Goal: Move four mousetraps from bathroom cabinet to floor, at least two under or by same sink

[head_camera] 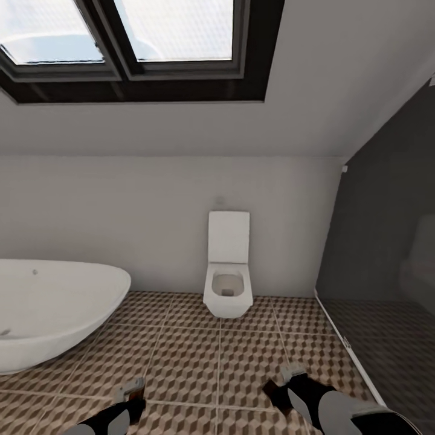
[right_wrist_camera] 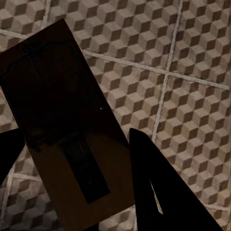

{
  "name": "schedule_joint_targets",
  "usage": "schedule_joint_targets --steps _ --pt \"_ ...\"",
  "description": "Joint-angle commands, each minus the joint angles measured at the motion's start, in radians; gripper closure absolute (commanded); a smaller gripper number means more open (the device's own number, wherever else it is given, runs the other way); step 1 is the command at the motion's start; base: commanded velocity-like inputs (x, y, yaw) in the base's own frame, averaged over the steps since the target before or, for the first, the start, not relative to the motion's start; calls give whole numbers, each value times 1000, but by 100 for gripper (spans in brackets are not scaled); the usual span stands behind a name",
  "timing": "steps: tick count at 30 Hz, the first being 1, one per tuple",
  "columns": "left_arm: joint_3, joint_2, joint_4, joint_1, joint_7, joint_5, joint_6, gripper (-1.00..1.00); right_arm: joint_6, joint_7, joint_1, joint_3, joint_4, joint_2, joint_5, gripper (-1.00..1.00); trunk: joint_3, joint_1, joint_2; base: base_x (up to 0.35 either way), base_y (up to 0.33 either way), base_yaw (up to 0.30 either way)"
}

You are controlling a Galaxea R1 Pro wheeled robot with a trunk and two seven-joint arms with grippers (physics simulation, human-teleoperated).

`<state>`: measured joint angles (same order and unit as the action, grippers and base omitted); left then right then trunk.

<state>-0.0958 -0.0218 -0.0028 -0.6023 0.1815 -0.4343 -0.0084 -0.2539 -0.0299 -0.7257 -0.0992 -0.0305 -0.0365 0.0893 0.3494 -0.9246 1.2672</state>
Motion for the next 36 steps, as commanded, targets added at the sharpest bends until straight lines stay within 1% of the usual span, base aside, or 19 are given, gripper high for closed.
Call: schedule_joint_targets --steps 1,7,10,11,12,13,14,15,16,18,19,21,22,25,28,31,33,34,36 --pt "-9 0 0 -1 3 -8 -1 100 0 1 -1 -5 -2 0 7 100 1 -1 1 324 0 0" --pt "-9 -3 0 -1 3 -7 -1 100 -2 -1 -1 -4 -2 2 7 100 1 -1 1 324 0 0" --pt "-7 -17 -1 -1 2 -5 -1 100 -10 0 -1 0 -1 4 7 100 1 -1 1 324 0 0" --pt "-7 -29 -1 -1 2 -5 0 100 -12 1 -1 6 0 9 6 100 1 -1 1 324 0 0" --pt "-7 -37 -2 -1 2 -5 0 100 -13 1 -1 12 0 15 3 100 1 -1 1 324 0 0" --pt "-6 -50 -3 -1 1 -4 3 100 -15 0 -1 29 0 32 -8 100 1 -1 1 324 0 0" --pt "-7 -67 -8 -1 2 -2 18 100 -21 1 -1 62 2 64 -35 100 1 -1 1 324 0 0" --pt "-8 -79 -46 -2 2 2 70 100 -30 -8 -1 94 6 97 -58 100 1 -1 1 324 0 0" --pt "-9 -82 -86 -3 3 4 108 100 -32 -19 -1 105 11 111 -66 100 1 -1 1 324 0 0" --pt "-9 -84 -135 -3 4 6 152 100 -35 -33 -1 111 20 124 -70 100 1 -1 1 324 0 0" --pt "-9 -86 -184 -3 5 9 201 100 -37 -47 -1 116 36 134 -73 100 1 -1 1 324 0 0" --pt "-10 -88 -231 -3 5 10 250 100 -39 -57 -1 119 54 141 -75 100 1 -1 1 324 0 0" --pt "-10 -90 -275 -3 5 12 296 100 -40 -66 -1 121 72 145 -76 100 1 -1 1 324 0 0" --pt "-10 -96 -344 -4 5 14 356 100 -41 -84 -1 123 102 155 -79 100 1 -1 1 324 0 0" --pt "-10 -101 -377 -4 4 15 377 100 -41 -104 -1 125 130 164 -80 100 1 -1 1 324 0 0" --pt "-10 -110 -406 -6 4 16 389 100 -42 -134 -1 128 177 183 -87 100 1 -1 1 324 0 0" --pt "-10 -120 -428 -8 4 17 394 100 -43 -150 -2 134 202 195 -104 100 1 -1 1 324 0 0" --pt "-9 -127 -446 -9 4 17 398 100 -43 -156 -2 139 213 201 -119 100 1 -1 1 324 0 0" --pt "-10 -138 -486 -10 4 16 407 100 -40 -172 -3 145 223 222 -147 100 1 -1 1 324 0 0"
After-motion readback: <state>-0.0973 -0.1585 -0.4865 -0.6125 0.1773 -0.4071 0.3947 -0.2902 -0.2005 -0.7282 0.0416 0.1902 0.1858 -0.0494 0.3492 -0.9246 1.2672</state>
